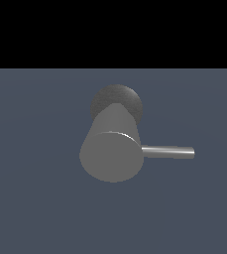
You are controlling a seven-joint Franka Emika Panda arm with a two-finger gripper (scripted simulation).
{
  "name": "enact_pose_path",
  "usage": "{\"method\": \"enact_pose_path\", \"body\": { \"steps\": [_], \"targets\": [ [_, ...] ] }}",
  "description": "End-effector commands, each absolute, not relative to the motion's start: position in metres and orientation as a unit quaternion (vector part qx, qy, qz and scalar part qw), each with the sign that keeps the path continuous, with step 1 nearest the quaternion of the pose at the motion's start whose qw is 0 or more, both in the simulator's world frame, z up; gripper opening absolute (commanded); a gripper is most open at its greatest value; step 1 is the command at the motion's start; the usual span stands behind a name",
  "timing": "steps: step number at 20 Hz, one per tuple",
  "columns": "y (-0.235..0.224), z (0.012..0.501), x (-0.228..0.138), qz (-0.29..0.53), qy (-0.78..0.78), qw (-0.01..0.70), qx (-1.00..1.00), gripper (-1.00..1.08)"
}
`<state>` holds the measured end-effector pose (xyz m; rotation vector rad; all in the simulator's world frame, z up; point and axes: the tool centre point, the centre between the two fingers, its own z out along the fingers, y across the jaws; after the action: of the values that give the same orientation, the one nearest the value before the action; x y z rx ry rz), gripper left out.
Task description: Turn on the faucet by rotating a designated handle.
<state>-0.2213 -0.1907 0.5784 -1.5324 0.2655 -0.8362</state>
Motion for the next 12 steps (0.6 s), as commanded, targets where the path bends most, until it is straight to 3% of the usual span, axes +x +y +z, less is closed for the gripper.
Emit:
{"method": "enact_pose_path", "body": {
  "steps": [1,12],
  "targets": [
    [-0.213,0.571,-0.219,-0.379,0.14,0.664,-0.63,-1.0],
    [-0.299,0.501,-0.206,-0.401,0.263,0.756,-0.446,-1.0]
  ]
}}
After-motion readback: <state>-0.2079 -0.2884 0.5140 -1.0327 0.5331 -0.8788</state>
